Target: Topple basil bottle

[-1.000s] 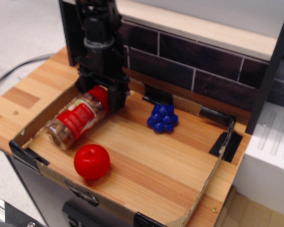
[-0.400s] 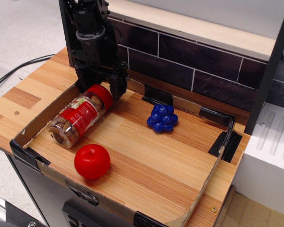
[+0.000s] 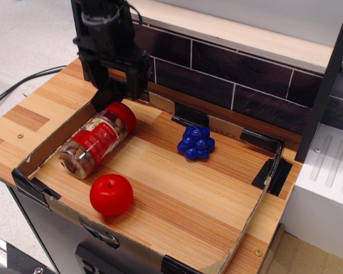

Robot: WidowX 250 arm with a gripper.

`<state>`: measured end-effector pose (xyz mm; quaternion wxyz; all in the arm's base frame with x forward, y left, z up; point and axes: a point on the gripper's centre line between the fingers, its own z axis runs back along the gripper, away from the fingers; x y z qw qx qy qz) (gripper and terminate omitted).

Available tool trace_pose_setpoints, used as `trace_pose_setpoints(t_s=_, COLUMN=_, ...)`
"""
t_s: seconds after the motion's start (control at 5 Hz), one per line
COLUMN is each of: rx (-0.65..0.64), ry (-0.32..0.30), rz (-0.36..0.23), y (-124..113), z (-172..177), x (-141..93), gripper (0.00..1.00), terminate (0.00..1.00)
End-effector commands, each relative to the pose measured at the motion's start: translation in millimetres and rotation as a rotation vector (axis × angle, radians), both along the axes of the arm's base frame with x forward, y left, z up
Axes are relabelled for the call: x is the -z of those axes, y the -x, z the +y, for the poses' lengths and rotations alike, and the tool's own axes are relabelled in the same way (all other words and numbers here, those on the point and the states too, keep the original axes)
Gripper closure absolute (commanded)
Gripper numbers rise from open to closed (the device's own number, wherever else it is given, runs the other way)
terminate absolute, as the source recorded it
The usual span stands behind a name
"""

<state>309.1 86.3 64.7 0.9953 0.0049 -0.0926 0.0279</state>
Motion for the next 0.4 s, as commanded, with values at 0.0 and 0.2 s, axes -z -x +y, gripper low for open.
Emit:
trace_pose_setpoints(t_s=0.0, rx=0.012, ry=-0.03, rz=-0.051, y=-4.9, z=-0.3, x=-35.7, gripper=0.0, terminate=0.0)
trace_pose_setpoints(t_s=0.2, rx=0.012, ry=-0.03, rz=-0.051, y=-4.9, z=-0.3, x=-35.7, gripper=0.0, terminate=1.0)
